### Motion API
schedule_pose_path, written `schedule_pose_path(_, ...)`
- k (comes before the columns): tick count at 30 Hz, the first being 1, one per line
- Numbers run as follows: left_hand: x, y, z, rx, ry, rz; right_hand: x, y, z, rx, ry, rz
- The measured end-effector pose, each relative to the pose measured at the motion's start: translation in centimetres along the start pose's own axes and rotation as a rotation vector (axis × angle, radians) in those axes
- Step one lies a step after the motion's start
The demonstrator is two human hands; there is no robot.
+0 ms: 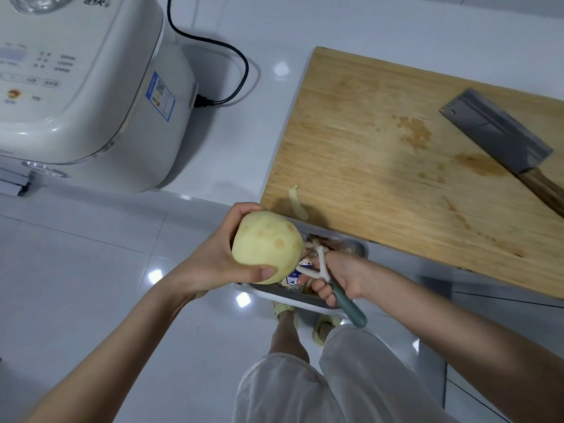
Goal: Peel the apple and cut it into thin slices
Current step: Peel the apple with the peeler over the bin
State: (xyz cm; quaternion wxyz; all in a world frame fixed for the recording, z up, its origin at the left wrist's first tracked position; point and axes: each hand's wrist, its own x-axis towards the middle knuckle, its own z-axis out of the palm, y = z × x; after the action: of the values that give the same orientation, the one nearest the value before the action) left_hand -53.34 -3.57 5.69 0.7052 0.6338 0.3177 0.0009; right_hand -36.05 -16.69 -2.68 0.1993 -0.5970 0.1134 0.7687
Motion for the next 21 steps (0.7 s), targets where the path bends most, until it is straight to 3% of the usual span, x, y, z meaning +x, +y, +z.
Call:
schedule_pose_path(4,0.3,-0.5,0.0,0.027,0.033,-0.021,0.1,0.3,-0.4,0.249,-0.258,0.146)
schedule_pose_path(12,0.6,-1.2,1.1,0.143,0.059,0.071,-3.3,-0.6,0.6,0.471,-0.457,-0.041)
schedule_pose_path(17,1.2,-1.8,2.3,0.294,0.069,0.216,-4.1,-1.1,0.9,0.535,-0.395,-0.205)
schedule_pose_path(21,1.4,-1.6,3.0,0.233,0.054,0.104,-4.6,-0.9,1.0,0.491,-0.290,-0.359)
